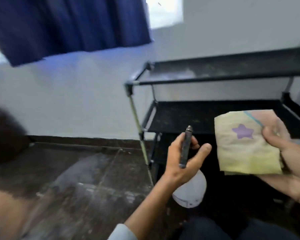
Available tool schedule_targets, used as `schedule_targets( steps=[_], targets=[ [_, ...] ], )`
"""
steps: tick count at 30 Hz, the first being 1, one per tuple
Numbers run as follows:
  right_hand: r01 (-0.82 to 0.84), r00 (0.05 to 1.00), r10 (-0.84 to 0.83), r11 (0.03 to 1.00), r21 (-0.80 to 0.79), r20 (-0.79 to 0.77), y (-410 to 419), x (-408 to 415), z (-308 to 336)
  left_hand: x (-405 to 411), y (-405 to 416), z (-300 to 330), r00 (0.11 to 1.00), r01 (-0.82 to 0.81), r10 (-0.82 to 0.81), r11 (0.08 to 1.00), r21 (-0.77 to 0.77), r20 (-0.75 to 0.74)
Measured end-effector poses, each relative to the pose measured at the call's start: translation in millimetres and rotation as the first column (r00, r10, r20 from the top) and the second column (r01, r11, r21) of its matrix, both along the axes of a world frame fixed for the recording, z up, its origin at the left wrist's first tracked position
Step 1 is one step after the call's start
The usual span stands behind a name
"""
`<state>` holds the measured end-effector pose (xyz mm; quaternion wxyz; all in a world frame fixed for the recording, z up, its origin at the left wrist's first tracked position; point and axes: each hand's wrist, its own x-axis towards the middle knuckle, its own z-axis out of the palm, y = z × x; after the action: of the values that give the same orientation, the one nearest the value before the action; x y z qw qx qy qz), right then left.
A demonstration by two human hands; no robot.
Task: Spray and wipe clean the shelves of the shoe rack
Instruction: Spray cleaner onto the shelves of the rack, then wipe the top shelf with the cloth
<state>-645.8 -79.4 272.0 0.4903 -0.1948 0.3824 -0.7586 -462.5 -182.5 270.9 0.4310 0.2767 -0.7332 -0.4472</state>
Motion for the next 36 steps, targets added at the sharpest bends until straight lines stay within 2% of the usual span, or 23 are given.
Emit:
schedule_targets(
  steps=[3, 5, 8, 11, 14, 17, 21, 24, 26, 29, 31, 36],
  targets=[
    [-0.100, 0.994, 0.094, 0.988, -0.116, -0.055, -17.1, 43.2, 42.1, 37.6, 7.9, 49.8, 0.992, -0.105, 0.102, 0.994, -0.034, -0.074],
    [-0.181, 0.983, 0.182, 0.970, -0.162, -0.005, -28.4, 77.9, 63.0, 66.5, 16.0, 76.9, 0.982, -0.150, 0.149, 0.989, -0.004, -0.118],
    [-0.278, 0.960, 0.278, 0.927, -0.253, -0.038, -41.5, 141.7, 86.2, 114.4, 30.1, 101.1, 0.954, -0.236, 0.238, 0.971, 0.035, -0.181],
    [-0.408, 0.905, 0.425, 0.876, -0.259, 0.011, -44.2, 206.3, 98.8, 168.6, 42.4, 107.2, 0.901, -0.373, 0.371, 0.927, 0.037, -0.224],
    [-0.558, 0.803, 0.581, 0.812, -0.172, 0.135, -42.4, 266.5, 95.7, 227.8, 55.4, 96.2, 0.858, -0.474, 0.471, 0.880, 0.037, -0.205],
    [-0.654, 0.719, 0.663, 0.747, -0.117, 0.211, -40.0, 326.3, 76.6, 286.2, 70.4, 73.3, 0.754, -0.640, 0.624, 0.768, -0.016, -0.203],
    [-0.722, 0.657, 0.704, 0.690, -0.042, 0.270, -31.2, 406.3, 40.3, 358.3, 90.5, 30.1, 0.503, -0.857, 0.832, 0.515, -0.011, -0.232],
    [-0.749, 0.631, 0.681, 0.660, 0.061, 0.371, -28.7, 450.2, 2.1, 402.4, 102.7, -14.3, 0.353, -0.934, 0.917, 0.358, -0.008, -0.185],
    [-0.751, 0.633, 0.666, 0.651, 0.106, 0.395, -29.7, 469.5, -25.0, 424.6, 109.1, -42.7, 0.289, -0.956, 0.951, 0.293, 0.019, -0.110],
    [-0.806, 0.587, 0.703, 0.553, 0.210, 0.401, -32.1, 488.4, -57.9, 451.0, 117.9, -82.8, 0.223, -0.974, 0.974, 0.222, 0.046, 0.037],
    [-0.815, 0.579, 0.708, 0.523, 0.250, 0.404, -36.5, 495.0, -77.8, 462.2, 123.3, -106.2, 0.196, -0.980, 0.973, 0.189, 0.064, 0.123],
    [-0.841, 0.537, 0.759, 0.446, 0.306, 0.368, -47.6, 499.5, -112.4, 468.0, 134.6, -146.5, 0.159, -0.980, 0.957, 0.122, 0.160, 0.241]
  ],
)
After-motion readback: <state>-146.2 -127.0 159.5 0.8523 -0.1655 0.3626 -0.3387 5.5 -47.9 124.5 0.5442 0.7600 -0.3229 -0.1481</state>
